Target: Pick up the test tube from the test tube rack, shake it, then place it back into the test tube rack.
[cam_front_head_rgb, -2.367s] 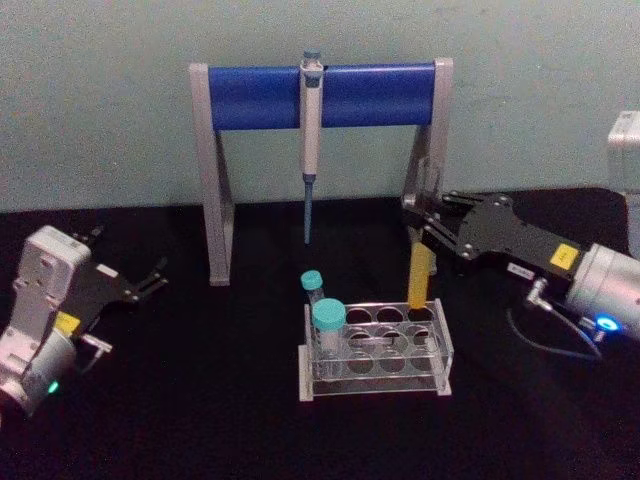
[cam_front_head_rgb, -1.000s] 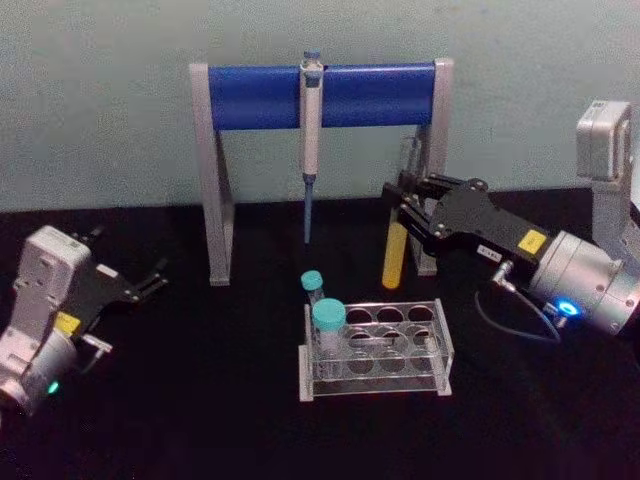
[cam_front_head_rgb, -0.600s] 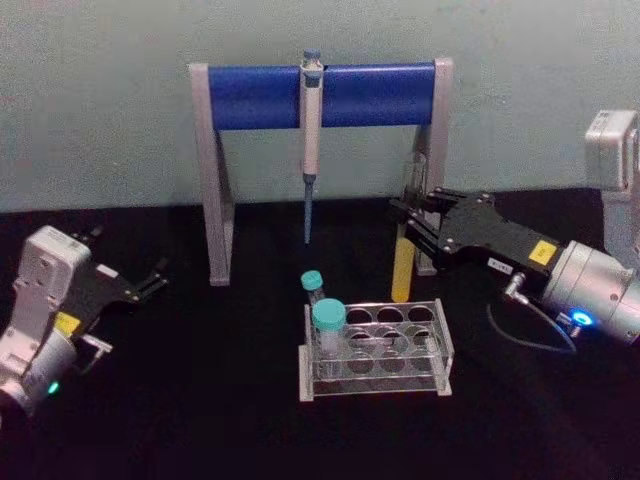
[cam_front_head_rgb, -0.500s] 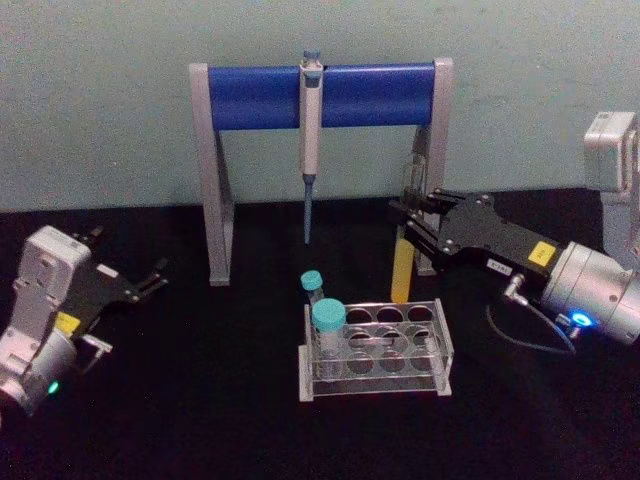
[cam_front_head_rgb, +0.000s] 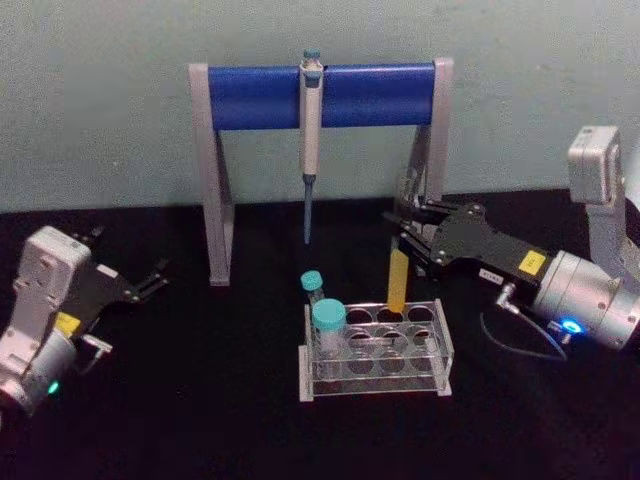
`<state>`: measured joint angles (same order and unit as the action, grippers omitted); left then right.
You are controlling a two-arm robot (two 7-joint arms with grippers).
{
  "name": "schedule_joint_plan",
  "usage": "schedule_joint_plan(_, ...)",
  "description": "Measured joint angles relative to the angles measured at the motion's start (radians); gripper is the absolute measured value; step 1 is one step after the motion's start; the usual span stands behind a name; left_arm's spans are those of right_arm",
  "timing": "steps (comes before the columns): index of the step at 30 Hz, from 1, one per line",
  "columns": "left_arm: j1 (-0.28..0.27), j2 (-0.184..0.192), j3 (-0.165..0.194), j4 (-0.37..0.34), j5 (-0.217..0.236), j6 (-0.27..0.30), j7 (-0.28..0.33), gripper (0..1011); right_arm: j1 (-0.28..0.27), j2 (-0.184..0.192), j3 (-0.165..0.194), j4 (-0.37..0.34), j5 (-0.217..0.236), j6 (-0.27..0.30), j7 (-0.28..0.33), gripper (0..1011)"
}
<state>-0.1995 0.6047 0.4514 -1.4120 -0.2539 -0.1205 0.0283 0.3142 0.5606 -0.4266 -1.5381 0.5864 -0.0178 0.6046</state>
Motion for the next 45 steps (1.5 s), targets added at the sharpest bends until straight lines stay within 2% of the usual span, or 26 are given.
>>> schedule_joint_plan(14,0.000,0.000,0.000,0.000,0.000,0.000,0.000,1001,0.020,-0.029,-0.019,0.071,-0.024,-0.024,0.010,232)
schedule_joint_plan(45,0.000,0.000,0.000,0.000,0.000,0.000,0.000,1001,0.034,-0.060,-0.028,0.133,-0.056,-0.041,0.020,232)
